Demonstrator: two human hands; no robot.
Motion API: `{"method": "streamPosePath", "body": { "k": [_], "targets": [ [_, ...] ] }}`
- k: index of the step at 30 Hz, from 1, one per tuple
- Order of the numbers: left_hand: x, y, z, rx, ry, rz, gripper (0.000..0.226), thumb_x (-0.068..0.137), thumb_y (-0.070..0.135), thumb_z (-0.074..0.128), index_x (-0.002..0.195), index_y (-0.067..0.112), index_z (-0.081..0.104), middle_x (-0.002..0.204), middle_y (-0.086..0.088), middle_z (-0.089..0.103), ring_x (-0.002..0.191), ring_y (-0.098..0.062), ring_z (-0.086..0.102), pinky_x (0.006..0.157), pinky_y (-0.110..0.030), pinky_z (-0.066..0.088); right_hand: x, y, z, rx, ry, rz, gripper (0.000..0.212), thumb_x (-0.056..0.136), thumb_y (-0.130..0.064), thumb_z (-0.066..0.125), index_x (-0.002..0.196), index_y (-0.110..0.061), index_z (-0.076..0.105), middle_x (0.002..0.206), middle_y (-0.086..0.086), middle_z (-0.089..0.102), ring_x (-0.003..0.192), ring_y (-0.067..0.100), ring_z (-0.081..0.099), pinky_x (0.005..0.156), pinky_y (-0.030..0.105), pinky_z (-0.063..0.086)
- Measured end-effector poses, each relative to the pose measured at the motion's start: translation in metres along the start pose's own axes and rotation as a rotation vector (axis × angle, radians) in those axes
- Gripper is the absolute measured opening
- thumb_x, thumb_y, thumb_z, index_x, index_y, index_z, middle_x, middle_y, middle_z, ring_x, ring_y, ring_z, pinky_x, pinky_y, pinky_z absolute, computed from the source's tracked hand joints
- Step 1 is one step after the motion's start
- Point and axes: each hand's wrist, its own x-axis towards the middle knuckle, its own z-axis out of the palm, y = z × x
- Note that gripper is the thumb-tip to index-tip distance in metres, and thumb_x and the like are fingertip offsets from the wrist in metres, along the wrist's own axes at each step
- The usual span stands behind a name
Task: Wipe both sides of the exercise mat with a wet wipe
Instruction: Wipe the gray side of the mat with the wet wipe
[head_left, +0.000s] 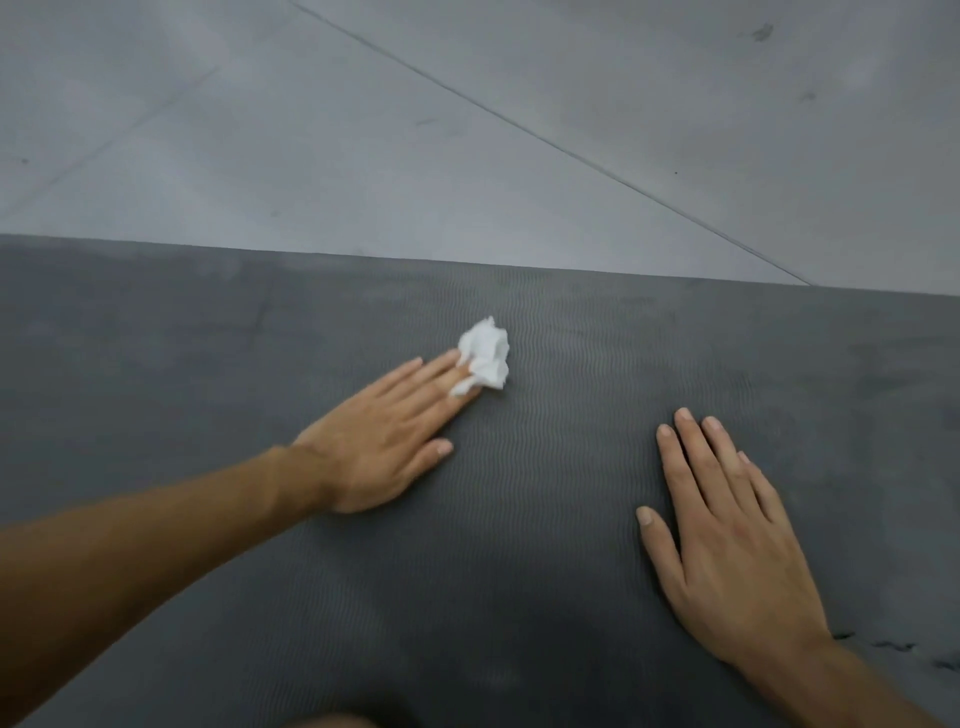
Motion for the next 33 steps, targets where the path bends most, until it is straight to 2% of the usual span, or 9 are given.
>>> {"method": "streamPosePath", "body": {
  "k": [6, 9, 13, 17, 21, 25, 29, 33],
  "targets": [
    [-0.040, 0.041, 0.010, 0.110, -0.075, 0.163, 0.060, 0.112, 0.045, 0.025, 0.163, 0.013, 0.022, 0.173, -0.007, 0.009, 0.160, -0.022, 0.001, 0.127, -0.043, 0.008, 0.015, -0.007, -0.002, 0.017, -0.040, -0.017, 0.074, 0.105, -0.053, 0.029, 0.163, -0.007, 0.026, 0.172, 0.007, 0.017, 0.160, 0.022, 0.010, 0.127, 0.044, 0.018],
    [-0.047, 0.032, 0.007, 0.100, -0.081, 0.152, 0.061, 0.112, 0.044, 0.024, 0.164, 0.012, 0.021, 0.173, -0.006, 0.008, 0.160, -0.021, 0.001, 0.127, -0.042, 0.008, 0.035, -0.013, -0.005, -0.001, -0.079, -0.073, 0.076, 0.106, -0.058, 0.023, 0.164, -0.008, 0.021, 0.173, 0.005, 0.013, 0.161, 0.020, 0.007, 0.127, 0.040, 0.014],
    [-0.046, 0.001, 0.004, 0.024, -0.048, -0.023, 0.064, 0.112, 0.045, 0.020, 0.166, 0.016, 0.002, 0.174, 0.000, -0.002, 0.160, -0.018, -0.002, 0.128, -0.040, 0.004, 0.066, -0.025, -0.012, -0.012, -0.146, -0.144, 0.081, 0.104, -0.065, 0.012, 0.166, -0.012, 0.012, 0.174, 0.002, 0.005, 0.161, 0.016, -0.001, 0.129, 0.036, 0.008],
    [-0.049, -0.033, -0.001, -0.028, -0.019, -0.225, 0.063, 0.111, 0.048, 0.014, 0.166, 0.022, -0.001, 0.174, 0.001, 0.001, 0.159, -0.011, -0.009, 0.128, -0.037, -0.003, 0.098, -0.038, -0.024, -0.029, -0.224, -0.250, 0.085, 0.100, -0.068, 0.003, 0.166, -0.015, 0.009, 0.174, 0.000, 0.000, 0.160, 0.015, -0.004, 0.128, 0.034, 0.004],
    [-0.057, -0.059, -0.003, -0.053, 0.038, -0.365, 0.063, 0.109, 0.049, 0.011, 0.166, 0.025, -0.002, 0.173, 0.004, -0.001, 0.158, -0.007, -0.013, 0.128, -0.034, -0.007, 0.130, -0.067, -0.035, -0.020, -0.318, -0.398, 0.082, 0.097, -0.069, -0.001, 0.166, -0.026, -0.006, 0.173, -0.004, -0.014, 0.159, 0.013, -0.014, 0.125, 0.031, -0.008],
    [-0.061, -0.078, 0.002, -0.123, 0.114, -0.531, 0.063, 0.107, 0.050, 0.011, 0.166, 0.029, 0.001, 0.174, 0.004, 0.005, 0.157, -0.004, -0.010, 0.130, -0.038, -0.002, 0.165, -0.108, -0.031, 0.036, -0.340, -0.482, 0.081, 0.095, -0.070, 0.001, 0.165, -0.030, -0.010, 0.173, -0.006, -0.016, 0.159, 0.014, -0.015, 0.126, 0.032, -0.007],
    [-0.058, -0.084, 0.005, -0.147, 0.160, -0.544, 0.063, 0.107, 0.050, 0.020, 0.166, 0.028, 0.010, 0.173, 0.004, 0.011, 0.158, -0.005, -0.005, 0.130, -0.041, 0.002, 0.199, -0.149, -0.023, 0.075, -0.305, -0.543, 0.077, 0.103, -0.068, 0.014, 0.165, -0.029, -0.008, 0.173, -0.006, -0.012, 0.159, 0.014, -0.012, 0.128, 0.034, -0.003],
    [-0.057, -0.080, 0.004, -0.163, 0.211, -0.564, 0.065, 0.107, 0.050, 0.029, 0.165, 0.025, 0.016, 0.172, 0.004, 0.015, 0.158, -0.006, -0.001, 0.130, -0.042, 0.004, 0.224, -0.186, -0.014, 0.161, -0.305, -0.618, 0.079, 0.103, -0.065, 0.029, 0.165, -0.033, -0.005, 0.174, -0.005, -0.005, 0.160, 0.014, -0.007, 0.129, 0.035, -0.001]
  ]
}}
